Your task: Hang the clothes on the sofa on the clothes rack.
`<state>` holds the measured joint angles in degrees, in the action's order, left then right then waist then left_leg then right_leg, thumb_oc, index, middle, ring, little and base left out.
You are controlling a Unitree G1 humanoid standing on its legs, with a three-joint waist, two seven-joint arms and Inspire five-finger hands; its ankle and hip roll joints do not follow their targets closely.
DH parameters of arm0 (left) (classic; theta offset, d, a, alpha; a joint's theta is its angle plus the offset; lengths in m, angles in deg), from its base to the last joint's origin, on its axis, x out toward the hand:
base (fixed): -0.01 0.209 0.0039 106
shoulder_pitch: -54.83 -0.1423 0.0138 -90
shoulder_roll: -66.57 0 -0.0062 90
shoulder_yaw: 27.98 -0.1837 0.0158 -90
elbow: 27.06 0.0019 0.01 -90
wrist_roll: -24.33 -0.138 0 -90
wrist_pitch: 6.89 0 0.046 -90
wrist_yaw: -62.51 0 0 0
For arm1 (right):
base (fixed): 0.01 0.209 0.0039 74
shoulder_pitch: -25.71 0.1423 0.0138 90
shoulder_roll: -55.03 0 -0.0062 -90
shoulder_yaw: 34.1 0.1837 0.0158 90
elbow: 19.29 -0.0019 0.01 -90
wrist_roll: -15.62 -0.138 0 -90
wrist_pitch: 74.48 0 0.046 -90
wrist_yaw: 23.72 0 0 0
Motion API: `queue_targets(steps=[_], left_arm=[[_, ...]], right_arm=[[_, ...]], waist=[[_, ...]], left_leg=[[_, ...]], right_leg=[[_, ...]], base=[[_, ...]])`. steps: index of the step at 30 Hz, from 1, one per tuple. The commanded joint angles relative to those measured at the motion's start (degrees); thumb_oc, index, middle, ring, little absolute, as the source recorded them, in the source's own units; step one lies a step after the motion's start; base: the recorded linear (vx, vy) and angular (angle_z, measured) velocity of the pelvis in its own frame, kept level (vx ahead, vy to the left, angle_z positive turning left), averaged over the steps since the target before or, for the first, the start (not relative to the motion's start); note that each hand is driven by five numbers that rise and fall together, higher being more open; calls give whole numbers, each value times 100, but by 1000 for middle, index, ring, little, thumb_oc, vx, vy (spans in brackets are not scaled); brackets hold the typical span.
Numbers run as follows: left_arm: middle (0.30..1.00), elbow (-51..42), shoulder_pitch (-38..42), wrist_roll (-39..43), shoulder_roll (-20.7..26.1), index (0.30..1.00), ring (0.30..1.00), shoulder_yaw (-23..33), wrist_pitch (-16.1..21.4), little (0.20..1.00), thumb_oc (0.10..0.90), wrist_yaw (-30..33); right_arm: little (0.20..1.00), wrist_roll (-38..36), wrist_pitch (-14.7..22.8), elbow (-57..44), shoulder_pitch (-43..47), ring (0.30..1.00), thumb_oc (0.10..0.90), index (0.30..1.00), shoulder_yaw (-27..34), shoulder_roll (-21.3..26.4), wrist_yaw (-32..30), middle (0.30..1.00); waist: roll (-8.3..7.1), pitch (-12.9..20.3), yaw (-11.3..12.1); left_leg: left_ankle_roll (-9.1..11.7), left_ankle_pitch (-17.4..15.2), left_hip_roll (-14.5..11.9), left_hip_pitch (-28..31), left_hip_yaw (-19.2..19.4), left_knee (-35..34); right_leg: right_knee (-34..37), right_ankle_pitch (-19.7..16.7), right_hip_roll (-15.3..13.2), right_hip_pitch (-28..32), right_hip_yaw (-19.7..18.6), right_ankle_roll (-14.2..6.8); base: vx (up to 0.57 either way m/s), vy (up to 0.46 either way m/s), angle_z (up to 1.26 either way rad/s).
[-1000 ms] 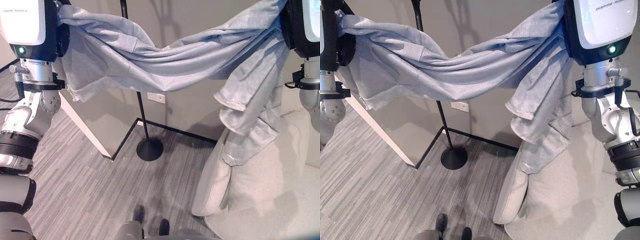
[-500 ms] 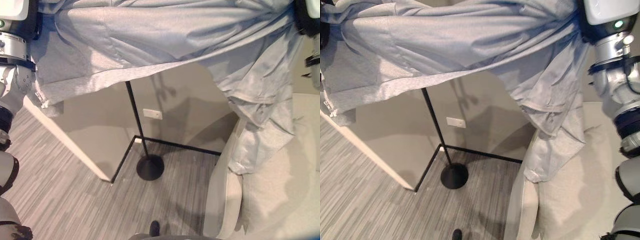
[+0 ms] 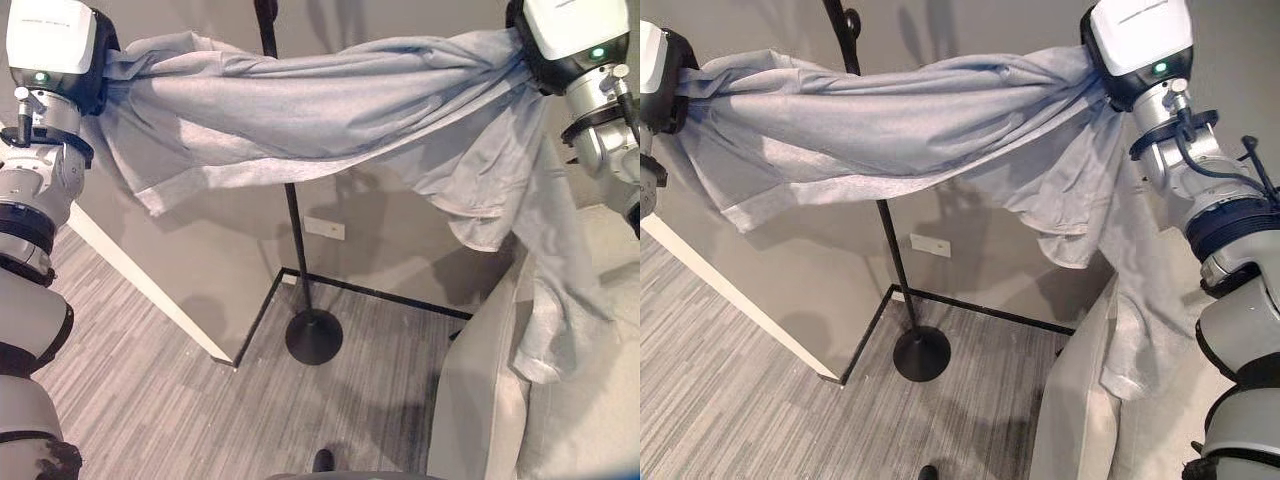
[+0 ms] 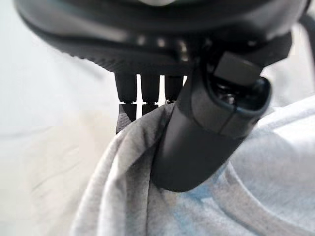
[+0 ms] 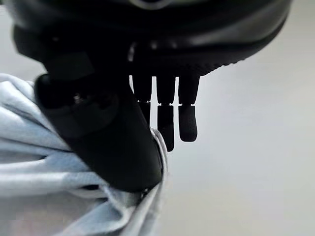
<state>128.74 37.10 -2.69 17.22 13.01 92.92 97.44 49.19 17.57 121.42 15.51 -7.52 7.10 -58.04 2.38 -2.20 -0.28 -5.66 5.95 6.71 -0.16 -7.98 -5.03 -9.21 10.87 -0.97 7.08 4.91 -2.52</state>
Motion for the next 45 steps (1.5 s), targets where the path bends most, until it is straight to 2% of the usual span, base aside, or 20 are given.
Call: queue_targets(steps=[1, 9, 14, 17, 19, 20, 22, 23, 25, 26, 27, 28, 30, 31, 32, 33, 34, 36, 42, 45], left_arm=[[300, 909, 249, 331, 397, 300, 300, 481, -610, 300, 400, 76], [300, 1150, 241, 415, -33, 300, 300, 633, -752, 300, 400, -98], [300, 1074, -81, 493, -557, 300, 300, 857, -690, 300, 400, -23], [300, 1010, -304, 532, -724, 300, 300, 977, -651, 300, 400, 80], [300, 939, -741, 681, -877, 300, 300, 1294, -604, 300, 400, 200], [300, 938, -741, 681, -876, 300, 300, 1294, -605, 300, 400, 200], [300, 794, -1151, 855, -1087, 300, 300, 1636, -588, 300, 400, 311], [300, 506, -1513, 1118, -1331, 300, 300, 2036, -547, 300, 400, 427], [300, 251, -1749, 1277, -1503, 300, 300, 2259, -472, 300, 400, 493], [300, -488, -2368, 1680, -1902, 300, 300, 2744, -301, 300, 400, 644], [300, -488, -2369, 1680, -1902, 300, 300, 2744, -302, 300, 400, 644], [300, -1159, -2892, 2146, -2386, 300, 300, 3171, -61, 300, 400, 766], [300, -1843, -3253, 2835, -2931, 300, 300, 3516, 189, 300, 400, 821], [300, -2492, -3581, 3736, -3478, 300, 300, 3746, 546, 300, 400, 788], [436, -2496, -3584, 3735, -3479, 436, 436, 3747, 544, 436, 491, 789], [834, -3016, -3815, 4639, -3833, 834, 834, 3872, 899, 834, 756, 566], [900, -3291, -3905, 5015, -3929, 900, 900, 3849, 1010, 900, 800, 389], [900, -3866, -4104, 5542, -3988, 900, 900, 3897, 1152, 900, 800, 99], [900, -4746, -4509, 5680, -3883, 900, 900, 4094, 1214, 900, 800, -166], [900, -4855, -4647, 5632, -3839, 900, 900, 4137, 1171, 900, 800, -236]], right_arm=[[300, 142, -449, 941, 1014, 300, 400, 300, 11, 205, 64, 300], [300, 378, -526, 1418, 855, 300, 400, 300, -98, -150, 399, 300], [300, 305, -530, 1411, 261, 300, 400, 300, 307, -505, 395, 300], [300, 236, -517, 1233, -55, 300, 400, 300, 554, -690, 327, 300], [300, 3, -427, 552, -425, 300, 400, 300, 978, -988, 171, 300], [300, 3, -428, 551, -425, 300, 400, 300, 979, -988, 172, 300], [300, -243, -334, -143, -836, 300, 400, 300, 1480, -1242, 19, 300], [300, -363, -267, -897, -1255, 300, 400, 300, 1930, -1392, -110, 300], [300, -475, -199, -1297, -1545, 300, 400, 300, 2210, -1516, -188, 300], [300, -797, -26, -2291, -2305, 300, 400, 300, 2906, -1908, -298, 300], [300, -797, -26, -2292, -2305, 300, 400, 300, 2906, -1908, -297, 300], [300, -1185, 210, -3073, -3002, 300, 400, 300, 3398, -2415, -318, 300], [300, -1654, 409, -3624, -3551, 300, 400, 300, 3690, -2961, -265, 300], [314, -2311, 649, -4005, -3999, 314, 409, 314, 3741, -3451, 0, 314], [404, -2311, 647, -4009, -4001, 404, 469, 404, 3741, -3450, 2, 404], [578, -2699, 748, -4276, -4234, 578, 585, 578, 3702, -3673, 228, 578], [900, -3006, 814, -4441, -4357, 900, 800, 900, 3656, -3753, 406, 900], [900, -3092, 776, -4641, -4489, 900, 800, 900, 3668, -3653, 646, 900], [900, -2869, 667, -4795, -4694, 900, 800, 900, 4023, -3298, 806, 900], [900, -2818, 640, -4869, -4834, 900, 800, 900, 4149, -3224, 850, 900]], waist=[[-258, 598, 166], [-405, 475, 243], [-610, 237, 346], [-641, 155, 364], [-638, 58, 353], [-639, 70, 340], [-609, 7, 355], [-593, -22, 367], [-588, -34, 389], [-572, -13, 399], [-572, -8, 395], [-551, 9, 399], [-532, 28, 400], [-502, 36, 393], [-502, 46, 381], [-482, 61, 364], [-468, 80, 347], [-451, 103, 335], [-424, 186, 342], [-410, 193, 344]], left_leg=[[151, -1006, -68, 274, 503, 3], [176, -998, -189, -115, 621, 3], [193, -928, -348, -569, 705, 3], [194, -924, -377, -644, 749, 3], [188, -954, -417, -642, 854, 3], [186, -945, -412, -658, 843, 3], [169, -986, -424, -620, 923, 3], [146, -1025, -421, -568, 964, 3], [132, -1048, -415, -540, 982, 3], [87, -1085, -378, -479, 981, 3], [87, -1083, -377, -485, 977, 3], [50, -1112, -342, -395, 983, 3], [19, -1131, -303, -305, 980, 3], [-7, -1160, -263, -188, 977, 3], [-8, -1148, -260, -203, 966, 3], [-22, -1161, -235, -128, 963, 3], [-31, -1167, -220, -90, 959, 3], [-44, -1180, -194, -22, 952, 3], [-59, -1238, -152, 156, 958, 3], [-66, -1258, -142, 210, 968, 3]], right_leg=[[395, -2646, -887, 161, -245, -737], [690, -2775, -894, -68, 0, -792], [973, -2717, -905, -222, 339, -773], [962, -2697, -912, -280, 369, -757], [933, -2669, -923, -331, 334, -728], [937, -2673, -925, -340, 346, -728], [891, -2635, -942, -344, 341, -704], [853, -2567, -963, -314, 394, -688], [834, -2536, -968, -293, 418, -682], [784, -2514, -993, -261, 468, -670], [785, -2515, -993, -264, 472, -670], [710, -2503, -1011, -225, 503, -659], [614, -2477, -1028, -199, 527, -649], [517, -2467, -1044, -161, 535, -636], [522, -2474, -1045, -169, 546, -633], [446, -2487, -1057, -149, 551, -621], [415, -2501, -1067, -135, 561, -624], [360, -2525, -1090, -105, 580, -636], [325, -2503, -1145, 13, 631, -660], [299, -2481, -1161, 45, 634, -664]], base=[[118, 134, 2], [50, 65, -5], [-27, -12, -16], [-40, -13, -15], [-52, -10, -16], [-49, -4, -24], [-41, -2, -23], [-28, -6, -12], [-25, -8, -11], [-21, -4, -22], [-16, -3, -24], [-1, -8, -12], [-6, -5, -6], [0, 0, 0], [-2, -24, 4], [0, 0, 0], [0, -32, -1], [-3, -21, 5], [-6, -23, 2], [-8, -26, -7]])
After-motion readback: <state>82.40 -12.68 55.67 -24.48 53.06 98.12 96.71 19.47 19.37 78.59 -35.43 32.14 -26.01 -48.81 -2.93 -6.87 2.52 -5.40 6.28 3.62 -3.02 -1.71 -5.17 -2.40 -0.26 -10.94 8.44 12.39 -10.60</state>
